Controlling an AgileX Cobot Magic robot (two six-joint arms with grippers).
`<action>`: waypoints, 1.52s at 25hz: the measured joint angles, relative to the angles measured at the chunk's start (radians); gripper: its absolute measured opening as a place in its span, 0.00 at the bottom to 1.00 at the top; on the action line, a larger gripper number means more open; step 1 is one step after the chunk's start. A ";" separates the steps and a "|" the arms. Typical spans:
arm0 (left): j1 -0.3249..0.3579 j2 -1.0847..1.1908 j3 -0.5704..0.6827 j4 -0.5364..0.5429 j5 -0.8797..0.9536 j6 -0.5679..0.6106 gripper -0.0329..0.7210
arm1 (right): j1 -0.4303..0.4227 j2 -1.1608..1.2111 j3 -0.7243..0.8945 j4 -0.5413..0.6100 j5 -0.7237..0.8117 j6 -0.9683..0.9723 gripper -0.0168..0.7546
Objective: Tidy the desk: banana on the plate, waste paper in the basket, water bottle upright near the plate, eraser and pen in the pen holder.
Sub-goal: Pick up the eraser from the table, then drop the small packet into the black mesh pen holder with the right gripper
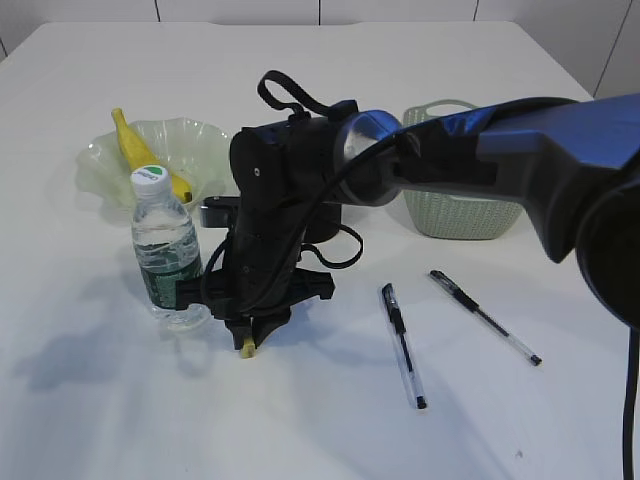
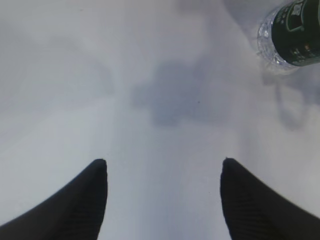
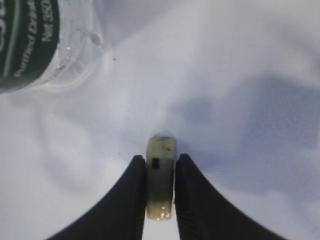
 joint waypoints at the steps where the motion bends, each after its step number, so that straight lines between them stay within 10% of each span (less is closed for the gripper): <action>1: 0.000 0.000 0.000 0.000 0.000 0.000 0.71 | 0.000 0.000 0.000 0.000 0.000 0.000 0.18; 24: 0.000 0.000 0.000 0.000 0.000 0.000 0.71 | -0.001 -0.070 -0.048 -0.024 0.075 -0.075 0.12; 38: 0.000 0.000 0.000 0.001 0.002 0.000 0.71 | -0.239 -0.210 -0.091 -0.031 0.110 -0.133 0.11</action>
